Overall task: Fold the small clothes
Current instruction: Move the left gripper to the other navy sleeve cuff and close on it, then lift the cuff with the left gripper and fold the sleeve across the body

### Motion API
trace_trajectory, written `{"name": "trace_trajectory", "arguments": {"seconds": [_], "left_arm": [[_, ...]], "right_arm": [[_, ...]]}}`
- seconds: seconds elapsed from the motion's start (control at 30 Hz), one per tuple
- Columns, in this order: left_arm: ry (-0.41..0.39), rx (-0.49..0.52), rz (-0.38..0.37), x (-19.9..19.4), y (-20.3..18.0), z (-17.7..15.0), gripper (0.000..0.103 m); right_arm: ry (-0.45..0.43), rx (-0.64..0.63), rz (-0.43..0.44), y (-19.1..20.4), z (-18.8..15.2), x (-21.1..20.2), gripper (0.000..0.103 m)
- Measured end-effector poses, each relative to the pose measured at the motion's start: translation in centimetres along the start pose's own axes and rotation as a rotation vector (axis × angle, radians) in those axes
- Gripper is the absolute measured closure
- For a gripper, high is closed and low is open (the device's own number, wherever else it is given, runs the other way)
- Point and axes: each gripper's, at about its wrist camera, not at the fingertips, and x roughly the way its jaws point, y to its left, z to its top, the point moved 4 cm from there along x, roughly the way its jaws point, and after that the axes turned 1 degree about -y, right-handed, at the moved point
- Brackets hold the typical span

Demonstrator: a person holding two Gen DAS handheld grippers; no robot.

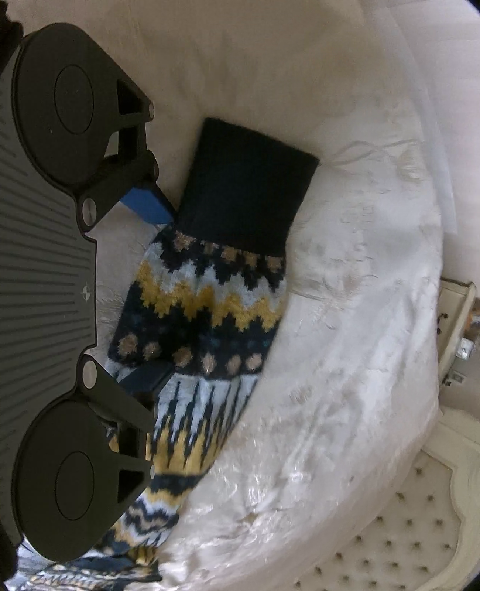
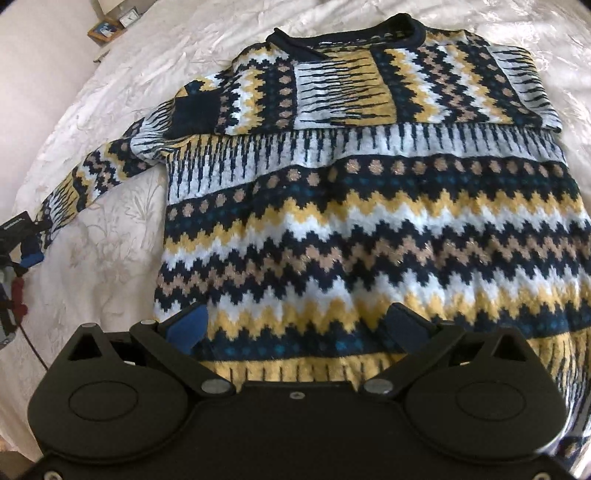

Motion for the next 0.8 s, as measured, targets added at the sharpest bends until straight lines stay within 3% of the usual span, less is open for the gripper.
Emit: {"name": "trace_trajectory", "arguments": {"seconds": [0.1, 0.23, 0.4, 0.47, 0.5, 0.53, 0.6, 0.67, 0.8], "left_arm": [[-0.014, -0.021, -0.025, 1.0, 0.3, 0.2, 0.008], [-0.026, -0.043, -0.027, 1.8, 0.4, 0.5, 0.003], [-0.057, -0.047, -0.007, 2.1, 0.1, 0.7, 0.004], [-0.052, -0.051, 0.016, 2.0, 0.0, 0.9, 0.013], [-0.056, -0.039, 0.039, 1.8, -0.1, 1.1, 0.029], [-0.068, -0.023, 0.047, 1.6, -0.1, 1.2, 0.056], [-0.101, -0.011, 0.034, 0.8, -0.1, 1.7, 0.088], [-0.103, -0.011, 0.007, 0.1, -0.6, 2.2, 0.09], [-0.192, 0.049, -0.005, -3.4, -3.0, 3.8, 0.091]], "right_arm": [[0.012, -0.018, -0.009, 0.6, 0.6, 0.5, 0.0], [0.029, -0.025, -0.015, 1.1, 1.2, 1.4, 0.0], [0.052, -0.04, -0.017, 1.7, 1.3, 2.2, 0.0], [0.058, -0.048, -0.014, 1.9, 1.3, 2.3, 0.001], [0.058, -0.05, -0.013, 2.0, 1.3, 2.3, 0.001], [0.059, -0.052, -0.011, 2.1, 1.3, 2.3, 0.001], [0.059, -0.052, -0.006, 2.2, 1.3, 2.3, 0.0], [0.057, -0.047, -0.004, 2.2, 1.4, 2.2, 0.0], [0.037, -0.028, 0.018, 2.1, 1.5, 1.6, 0.001]]}}
